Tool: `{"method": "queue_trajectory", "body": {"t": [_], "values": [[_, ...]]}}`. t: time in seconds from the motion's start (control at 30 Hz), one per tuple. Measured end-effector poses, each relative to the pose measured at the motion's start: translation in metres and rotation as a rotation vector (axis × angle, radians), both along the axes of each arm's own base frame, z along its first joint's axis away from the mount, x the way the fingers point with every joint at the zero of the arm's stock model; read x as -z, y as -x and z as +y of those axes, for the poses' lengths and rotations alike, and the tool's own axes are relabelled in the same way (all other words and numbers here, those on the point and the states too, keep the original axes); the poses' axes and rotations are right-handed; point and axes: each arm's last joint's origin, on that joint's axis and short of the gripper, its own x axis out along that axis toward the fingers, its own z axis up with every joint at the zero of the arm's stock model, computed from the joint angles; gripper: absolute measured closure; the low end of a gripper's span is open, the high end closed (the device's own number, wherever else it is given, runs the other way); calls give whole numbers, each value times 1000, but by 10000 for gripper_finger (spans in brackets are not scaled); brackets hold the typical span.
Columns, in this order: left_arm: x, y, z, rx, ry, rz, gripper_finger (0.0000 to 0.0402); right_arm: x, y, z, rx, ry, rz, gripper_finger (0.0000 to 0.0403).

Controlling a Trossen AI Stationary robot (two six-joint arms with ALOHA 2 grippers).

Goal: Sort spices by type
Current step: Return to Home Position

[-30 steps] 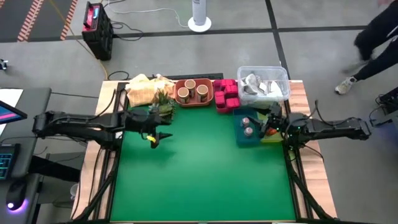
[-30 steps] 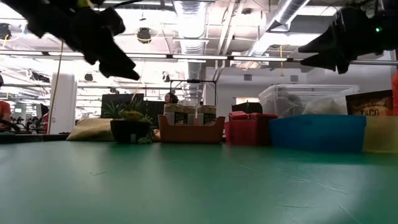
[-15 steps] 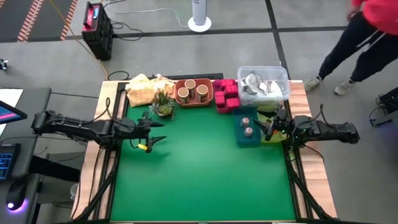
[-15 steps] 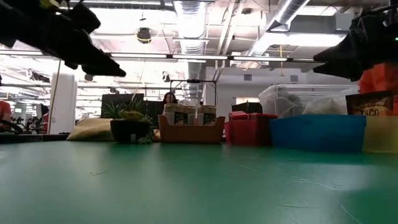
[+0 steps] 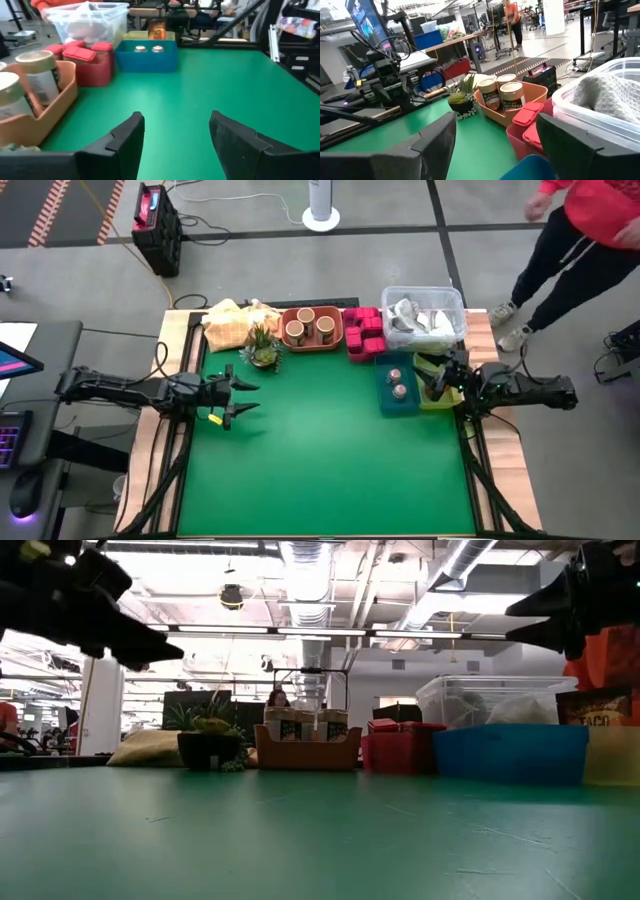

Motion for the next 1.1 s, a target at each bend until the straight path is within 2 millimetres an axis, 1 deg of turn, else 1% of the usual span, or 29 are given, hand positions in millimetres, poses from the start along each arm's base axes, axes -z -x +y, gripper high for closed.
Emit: {"method": "queue_trajectory", "body": {"t": [0.2,0.33,0.6,0.93,1.1], "values": [[15,7,0,20,1,-32,201,0,0,0,0,0,0,103],[16,9,0,17,11,-43,201,0,0,0,0,0,1,103],[21,9,0,-4,131,-7,201,0,0,0,0,-1,1,103],[30,11,0,2,61,102,201,0,0,0,0,-1,2,103],[31,12,0,4,49,114,201,0,0,0,1,-1,2,103]]}}
